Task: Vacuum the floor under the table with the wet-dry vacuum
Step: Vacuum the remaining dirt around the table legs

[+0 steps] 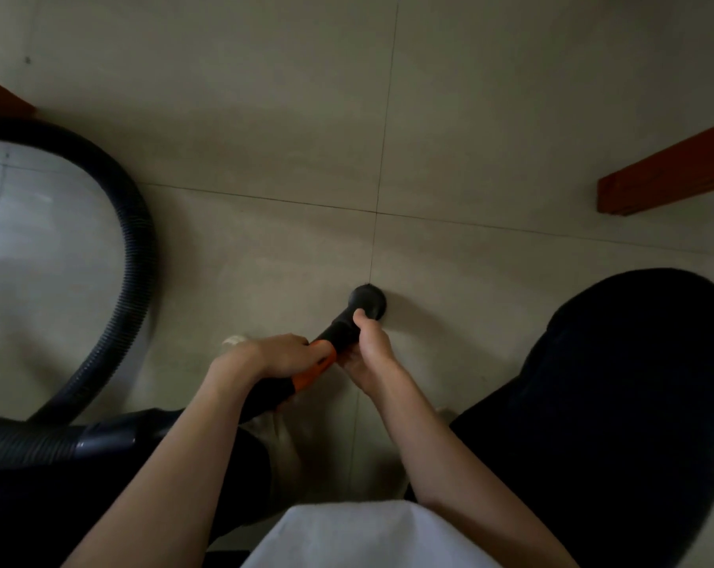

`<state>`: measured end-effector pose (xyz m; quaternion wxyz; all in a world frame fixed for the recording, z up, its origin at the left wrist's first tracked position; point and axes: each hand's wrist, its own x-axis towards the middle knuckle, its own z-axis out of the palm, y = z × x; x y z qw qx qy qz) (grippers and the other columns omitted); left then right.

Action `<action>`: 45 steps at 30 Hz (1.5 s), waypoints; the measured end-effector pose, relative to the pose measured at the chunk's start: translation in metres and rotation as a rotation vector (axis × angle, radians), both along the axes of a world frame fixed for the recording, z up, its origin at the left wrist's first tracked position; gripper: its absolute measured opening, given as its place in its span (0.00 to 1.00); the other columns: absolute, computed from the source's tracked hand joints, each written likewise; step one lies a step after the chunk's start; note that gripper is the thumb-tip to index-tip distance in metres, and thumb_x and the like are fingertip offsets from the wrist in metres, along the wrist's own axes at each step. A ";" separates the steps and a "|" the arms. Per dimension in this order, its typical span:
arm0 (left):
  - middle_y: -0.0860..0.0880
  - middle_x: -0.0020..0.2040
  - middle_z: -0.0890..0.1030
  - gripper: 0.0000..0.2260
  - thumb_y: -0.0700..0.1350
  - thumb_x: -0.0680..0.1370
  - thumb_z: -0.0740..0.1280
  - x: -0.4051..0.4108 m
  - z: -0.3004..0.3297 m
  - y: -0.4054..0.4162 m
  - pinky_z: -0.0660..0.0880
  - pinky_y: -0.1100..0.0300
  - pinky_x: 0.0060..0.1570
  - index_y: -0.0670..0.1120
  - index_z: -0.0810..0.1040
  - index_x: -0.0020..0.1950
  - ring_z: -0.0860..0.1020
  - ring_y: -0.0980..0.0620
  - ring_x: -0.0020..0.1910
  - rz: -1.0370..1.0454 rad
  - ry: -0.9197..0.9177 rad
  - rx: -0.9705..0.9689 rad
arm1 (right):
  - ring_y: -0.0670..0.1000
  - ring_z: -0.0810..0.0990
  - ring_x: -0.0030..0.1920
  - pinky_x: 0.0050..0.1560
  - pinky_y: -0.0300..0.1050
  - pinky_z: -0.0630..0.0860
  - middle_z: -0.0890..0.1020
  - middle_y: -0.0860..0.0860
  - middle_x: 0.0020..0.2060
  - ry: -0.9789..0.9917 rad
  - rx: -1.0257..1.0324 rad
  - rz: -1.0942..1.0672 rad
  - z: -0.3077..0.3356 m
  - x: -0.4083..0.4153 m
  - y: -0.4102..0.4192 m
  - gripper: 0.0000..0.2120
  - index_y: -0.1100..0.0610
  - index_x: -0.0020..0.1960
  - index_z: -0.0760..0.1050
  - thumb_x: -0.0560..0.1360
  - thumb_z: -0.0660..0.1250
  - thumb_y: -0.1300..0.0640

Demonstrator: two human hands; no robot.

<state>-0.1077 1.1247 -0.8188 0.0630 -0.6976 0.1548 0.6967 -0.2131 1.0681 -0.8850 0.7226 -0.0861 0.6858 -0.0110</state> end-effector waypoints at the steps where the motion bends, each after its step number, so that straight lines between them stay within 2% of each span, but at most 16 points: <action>1: 0.41 0.40 0.77 0.21 0.58 0.78 0.57 0.003 0.000 0.002 0.76 0.58 0.32 0.40 0.73 0.55 0.77 0.44 0.32 0.029 0.024 0.029 | 0.60 0.79 0.51 0.46 0.54 0.78 0.77 0.63 0.60 0.007 0.013 0.008 0.003 0.001 0.003 0.24 0.63 0.70 0.65 0.80 0.61 0.50; 3: 0.38 0.40 0.76 0.22 0.59 0.77 0.59 0.011 0.001 0.008 0.76 0.53 0.38 0.39 0.73 0.54 0.77 0.40 0.35 0.072 0.031 0.087 | 0.60 0.79 0.51 0.44 0.54 0.77 0.77 0.63 0.60 0.002 0.062 0.023 0.011 0.003 0.011 0.23 0.63 0.70 0.66 0.80 0.61 0.51; 5: 0.36 0.41 0.77 0.25 0.61 0.76 0.61 0.017 0.001 0.015 0.75 0.51 0.40 0.38 0.73 0.56 0.77 0.39 0.36 0.055 0.012 0.133 | 0.61 0.78 0.54 0.42 0.52 0.77 0.77 0.63 0.61 -0.034 0.106 0.026 0.017 0.001 0.017 0.22 0.64 0.69 0.67 0.81 0.59 0.51; 8: 0.35 0.42 0.78 0.28 0.61 0.75 0.61 0.013 0.000 0.019 0.76 0.50 0.39 0.37 0.72 0.58 0.78 0.39 0.37 0.035 -0.005 0.179 | 0.62 0.75 0.62 0.49 0.51 0.74 0.75 0.63 0.63 -0.058 0.155 0.033 0.023 -0.005 0.017 0.20 0.65 0.67 0.68 0.82 0.56 0.52; 12: 0.40 0.46 0.79 0.28 0.66 0.77 0.54 0.000 -0.002 0.015 0.79 0.52 0.40 0.41 0.74 0.57 0.81 0.40 0.40 -0.110 -0.042 0.110 | 0.61 0.73 0.65 0.53 0.52 0.72 0.74 0.63 0.65 -0.069 0.183 0.025 0.032 -0.011 0.010 0.20 0.66 0.67 0.68 0.83 0.55 0.53; 15: 0.39 0.47 0.79 0.29 0.66 0.77 0.54 -0.009 -0.001 0.008 0.79 0.52 0.40 0.42 0.73 0.58 0.80 0.40 0.39 -0.089 0.007 0.077 | 0.61 0.73 0.65 0.53 0.52 0.71 0.74 0.63 0.64 -0.051 0.165 -0.007 0.036 -0.019 0.002 0.20 0.67 0.67 0.68 0.83 0.55 0.54; 19: 0.43 0.46 0.77 0.27 0.66 0.78 0.52 -0.026 0.000 -0.004 0.76 0.60 0.31 0.45 0.70 0.62 0.78 0.48 0.35 -0.119 -0.026 -0.006 | 0.62 0.76 0.61 0.51 0.53 0.74 0.76 0.63 0.62 0.002 0.108 -0.066 0.030 -0.030 -0.007 0.21 0.65 0.69 0.66 0.81 0.58 0.53; 24: 0.44 0.43 0.76 0.26 0.65 0.78 0.53 -0.043 -0.003 -0.012 0.76 0.59 0.34 0.45 0.71 0.60 0.77 0.47 0.36 -0.069 0.020 -0.060 | 0.62 0.78 0.57 0.57 0.56 0.76 0.76 0.63 0.60 0.090 0.009 -0.165 0.018 -0.043 -0.011 0.22 0.63 0.70 0.64 0.80 0.60 0.53; 29: 0.45 0.41 0.77 0.26 0.66 0.77 0.55 -0.058 -0.008 -0.021 0.77 0.59 0.33 0.45 0.73 0.56 0.78 0.48 0.34 -0.161 -0.010 -0.105 | 0.62 0.77 0.58 0.59 0.57 0.76 0.76 0.62 0.61 0.222 -0.044 -0.182 0.017 -0.054 -0.009 0.21 0.64 0.68 0.67 0.80 0.60 0.52; 33: 0.46 0.41 0.76 0.25 0.67 0.77 0.54 -0.081 -0.008 -0.033 0.77 0.59 0.35 0.46 0.72 0.56 0.77 0.49 0.34 -0.277 -0.030 -0.139 | 0.61 0.77 0.57 0.57 0.54 0.76 0.76 0.61 0.59 0.294 -0.073 -0.228 0.018 -0.074 -0.018 0.20 0.65 0.66 0.68 0.80 0.58 0.52; 35: 0.45 0.41 0.76 0.26 0.67 0.76 0.55 -0.090 -0.009 -0.040 0.77 0.61 0.32 0.45 0.73 0.56 0.77 0.49 0.32 -0.307 -0.035 -0.153 | 0.60 0.77 0.54 0.54 0.53 0.76 0.76 0.61 0.58 0.321 -0.074 -0.259 0.019 -0.083 -0.021 0.20 0.66 0.65 0.68 0.80 0.58 0.53; 38: 0.44 0.41 0.78 0.26 0.67 0.76 0.55 -0.100 -0.012 -0.048 0.77 0.59 0.32 0.45 0.74 0.53 0.78 0.48 0.31 -0.358 -0.029 -0.163 | 0.59 0.76 0.49 0.52 0.52 0.75 0.76 0.59 0.48 0.317 -0.080 -0.358 0.020 -0.094 -0.025 0.19 0.67 0.65 0.67 0.81 0.58 0.54; 41: 0.44 0.41 0.79 0.26 0.68 0.75 0.56 -0.110 -0.015 -0.054 0.77 0.59 0.33 0.45 0.74 0.51 0.78 0.48 0.30 -0.406 -0.024 -0.170 | 0.55 0.75 0.40 0.49 0.49 0.74 0.72 0.55 0.38 0.297 -0.092 -0.453 0.022 -0.104 -0.024 0.17 0.67 0.66 0.67 0.81 0.56 0.57; 43: 0.44 0.41 0.80 0.26 0.68 0.75 0.56 -0.115 -0.016 -0.057 0.77 0.59 0.34 0.46 0.75 0.49 0.79 0.47 0.31 -0.440 -0.021 -0.183 | 0.55 0.74 0.41 0.49 0.49 0.74 0.73 0.55 0.39 0.300 -0.095 -0.485 0.023 -0.110 -0.024 0.18 0.67 0.66 0.67 0.81 0.56 0.58; 45: 0.45 0.42 0.80 0.26 0.69 0.75 0.55 -0.120 -0.018 -0.059 0.76 0.58 0.36 0.46 0.75 0.49 0.80 0.47 0.34 -0.494 -0.030 -0.202 | 0.58 0.74 0.47 0.51 0.51 0.74 0.74 0.58 0.46 0.301 -0.088 -0.499 0.023 -0.115 -0.025 0.17 0.67 0.65 0.68 0.81 0.56 0.57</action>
